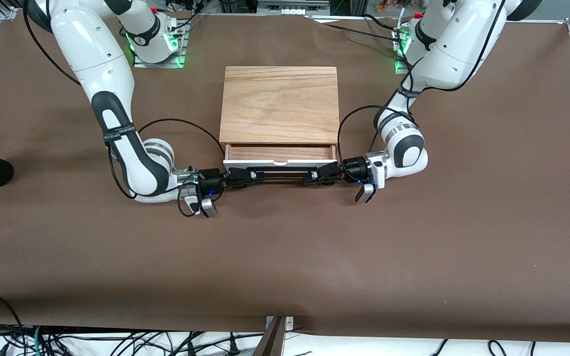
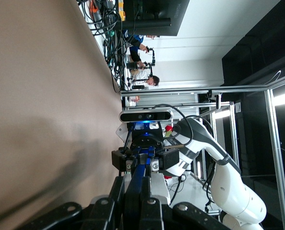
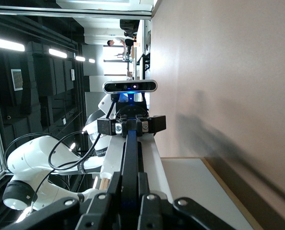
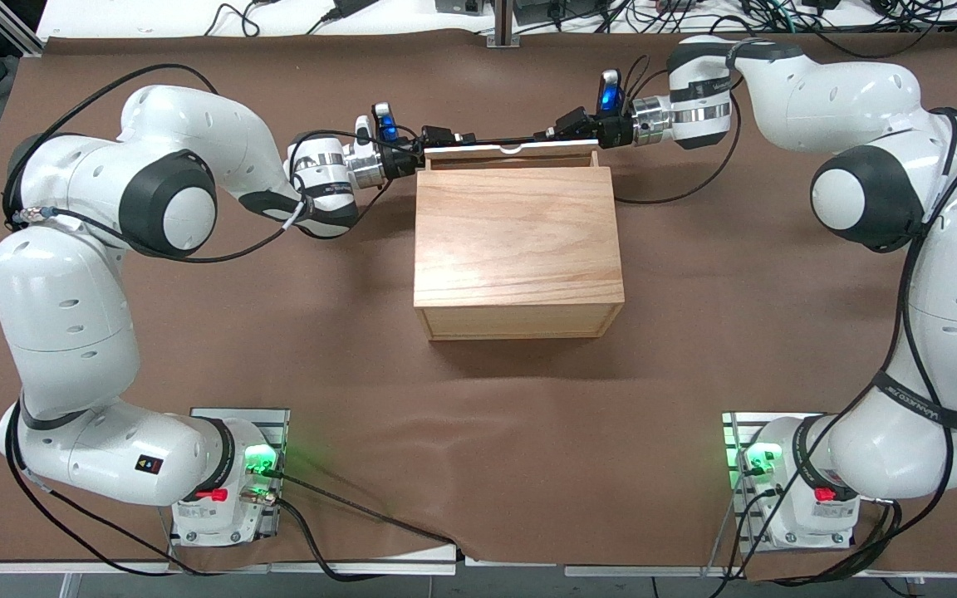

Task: Pull top drawer with both arms simultaneously
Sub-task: 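Pull the drawer handle outward from the box with both grippers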

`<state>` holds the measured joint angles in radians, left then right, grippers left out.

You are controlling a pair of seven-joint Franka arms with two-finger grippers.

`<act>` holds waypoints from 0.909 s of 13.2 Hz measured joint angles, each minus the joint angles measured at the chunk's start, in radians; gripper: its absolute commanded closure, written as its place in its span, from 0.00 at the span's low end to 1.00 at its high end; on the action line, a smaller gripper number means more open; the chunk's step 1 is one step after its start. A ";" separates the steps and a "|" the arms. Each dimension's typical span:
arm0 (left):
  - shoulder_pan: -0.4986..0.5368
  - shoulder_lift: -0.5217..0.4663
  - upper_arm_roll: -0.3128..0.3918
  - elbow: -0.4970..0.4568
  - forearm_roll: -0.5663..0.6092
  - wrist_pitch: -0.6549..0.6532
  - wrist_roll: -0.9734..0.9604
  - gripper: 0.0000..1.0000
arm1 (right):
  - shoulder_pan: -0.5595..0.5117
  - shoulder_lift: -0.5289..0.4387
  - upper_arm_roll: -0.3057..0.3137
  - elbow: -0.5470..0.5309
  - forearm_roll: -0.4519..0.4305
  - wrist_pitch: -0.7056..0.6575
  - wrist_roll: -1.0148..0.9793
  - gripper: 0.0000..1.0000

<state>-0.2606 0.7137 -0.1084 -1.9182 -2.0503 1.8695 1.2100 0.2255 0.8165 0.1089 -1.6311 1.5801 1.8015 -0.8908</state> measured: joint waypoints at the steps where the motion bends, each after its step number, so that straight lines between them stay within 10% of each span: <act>1: 0.000 0.006 0.002 0.012 0.008 0.000 -0.012 1.00 | 0.000 0.005 -0.001 0.009 0.000 0.000 0.004 1.00; 12: 0.013 0.068 0.018 0.137 0.058 -0.001 -0.093 1.00 | 0.008 0.065 -0.010 0.144 -0.013 0.018 0.109 1.00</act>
<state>-0.2476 0.7813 -0.0908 -1.7813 -1.9926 1.8682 1.1173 0.2332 0.8815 0.0990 -1.4874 1.5674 1.8191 -0.7815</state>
